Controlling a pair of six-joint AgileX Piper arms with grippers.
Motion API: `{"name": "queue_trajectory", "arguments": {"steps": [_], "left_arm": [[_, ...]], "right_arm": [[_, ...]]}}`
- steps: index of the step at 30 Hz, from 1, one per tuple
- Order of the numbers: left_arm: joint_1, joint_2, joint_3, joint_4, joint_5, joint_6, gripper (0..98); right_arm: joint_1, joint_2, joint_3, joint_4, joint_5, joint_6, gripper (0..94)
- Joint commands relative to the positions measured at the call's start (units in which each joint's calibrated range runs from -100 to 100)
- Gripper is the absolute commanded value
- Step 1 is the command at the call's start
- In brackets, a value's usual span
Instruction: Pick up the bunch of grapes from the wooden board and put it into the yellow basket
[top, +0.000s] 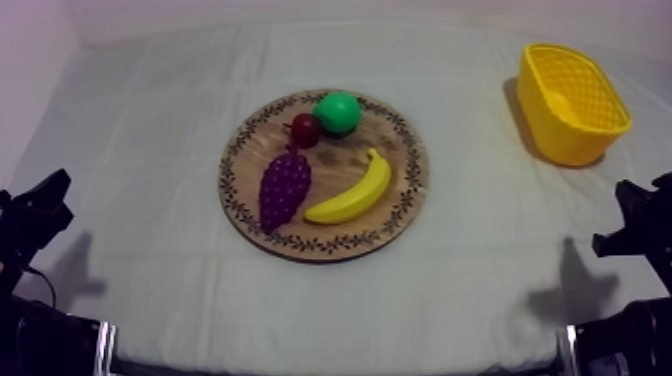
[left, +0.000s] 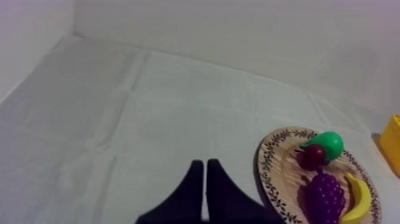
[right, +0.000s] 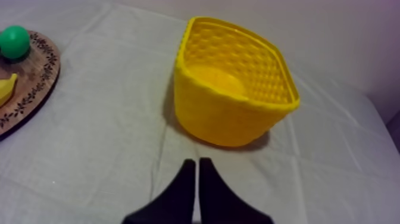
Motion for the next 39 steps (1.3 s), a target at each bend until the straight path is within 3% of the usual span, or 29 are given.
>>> {"name": "queue_trajectory", "arguments": {"steps": [1, 26, 39], "left_arm": [[0.00, 0.00, -0.02, -0.04, -0.05, 0.01, 0.1], [0.00, 0.00, -0.02, -0.04, -0.05, 0.01, 0.1], [0.00, 0.00, -0.02, -0.04, -0.05, 0.01, 0.1]], "right_arm": [[-0.01, 0.00, 0.02, 0.02, 0.02, 0.00, 0.5], [0.13, 0.00, 0.02, 0.02, 0.02, -0.80, 0.5], [-1.94, 0.86, -0.52, 0.75, -0.97, 1.36, 0.5]]}}
